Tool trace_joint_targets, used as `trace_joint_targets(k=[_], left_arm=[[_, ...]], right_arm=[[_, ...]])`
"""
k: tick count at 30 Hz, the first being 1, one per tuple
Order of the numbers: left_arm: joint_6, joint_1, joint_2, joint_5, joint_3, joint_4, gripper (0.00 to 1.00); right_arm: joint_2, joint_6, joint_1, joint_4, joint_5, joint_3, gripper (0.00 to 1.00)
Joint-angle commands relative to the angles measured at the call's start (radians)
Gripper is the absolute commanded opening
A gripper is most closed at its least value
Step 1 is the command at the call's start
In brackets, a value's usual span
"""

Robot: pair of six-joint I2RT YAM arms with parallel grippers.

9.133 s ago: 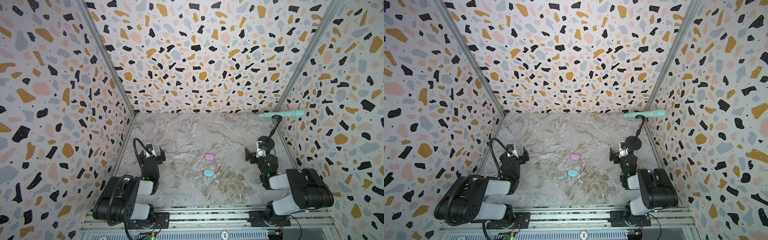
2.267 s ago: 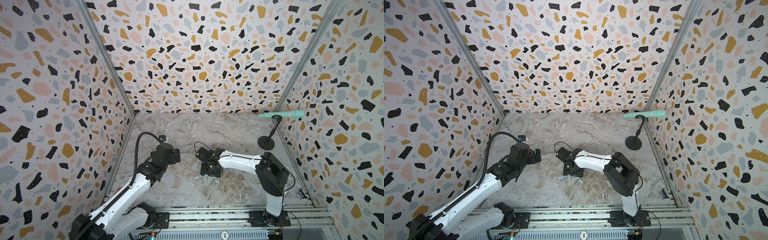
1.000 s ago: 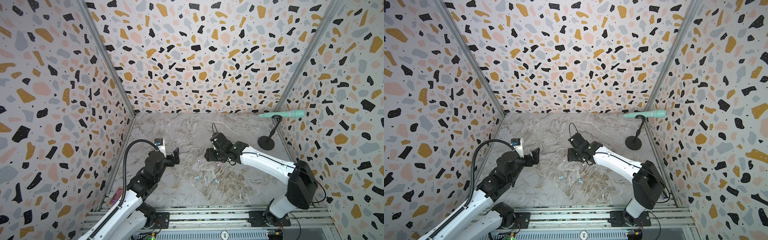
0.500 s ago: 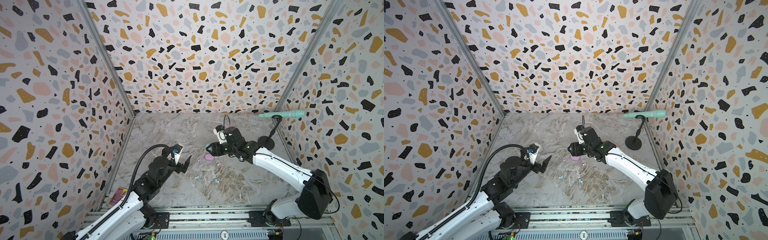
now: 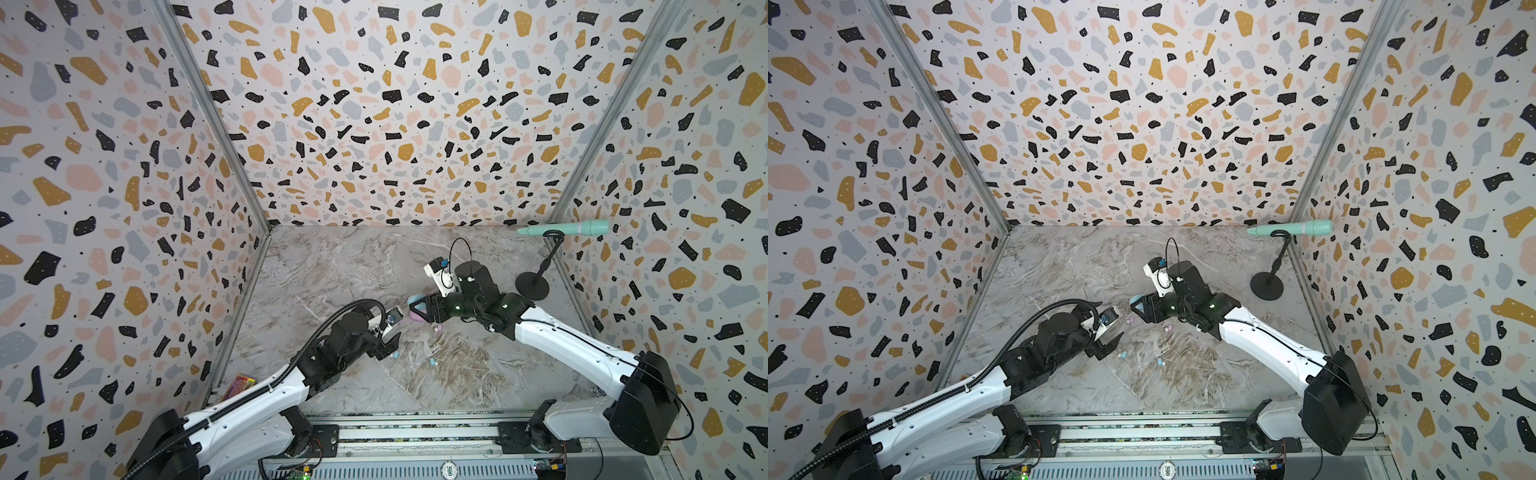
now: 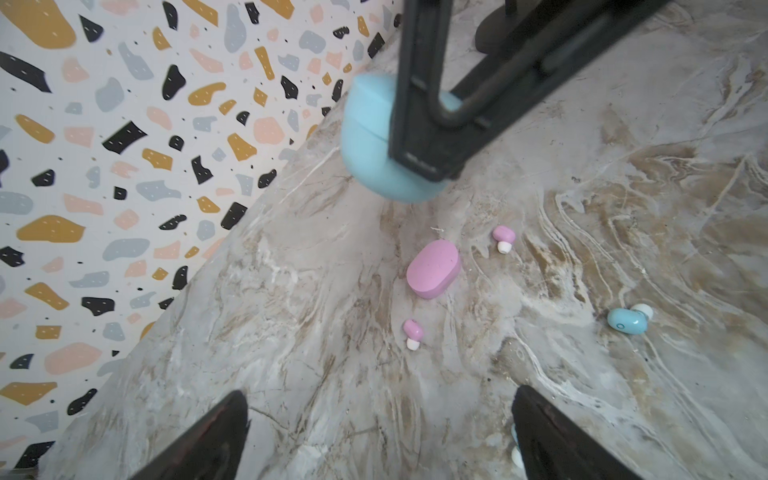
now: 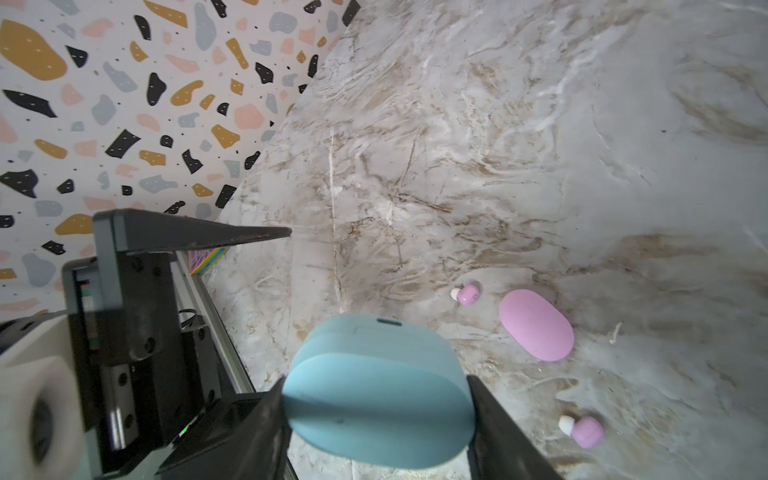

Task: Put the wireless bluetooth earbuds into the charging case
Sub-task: 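Lift the light-blue case with the right gripper while the left gripper reaches toward it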

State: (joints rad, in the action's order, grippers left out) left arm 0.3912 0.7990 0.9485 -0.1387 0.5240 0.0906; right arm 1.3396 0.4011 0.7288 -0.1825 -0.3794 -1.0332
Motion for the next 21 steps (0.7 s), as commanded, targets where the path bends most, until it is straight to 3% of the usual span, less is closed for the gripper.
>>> trace_joint_targets(k=[1, 11, 21], left_arm=[[0.039, 0.007, -0.026, -0.012, -0.013, 0.095, 1.0], [0.051, 0.035, -0.052, 0.032, -0.013, 0.066, 0.99], [0.064, 0.064, -0.083, 0.04, -0.035, 0.062, 0.94]], right_arm=[[-0.015, -0.027, 0.004, 0.058, -0.107, 0.009, 0.0], [0.051, -0.079, 0.004, 0.078, -0.28, -0.001, 0.0], [0.076, -0.099, 0.007, 0.073, -0.318, -0.008, 0.0]])
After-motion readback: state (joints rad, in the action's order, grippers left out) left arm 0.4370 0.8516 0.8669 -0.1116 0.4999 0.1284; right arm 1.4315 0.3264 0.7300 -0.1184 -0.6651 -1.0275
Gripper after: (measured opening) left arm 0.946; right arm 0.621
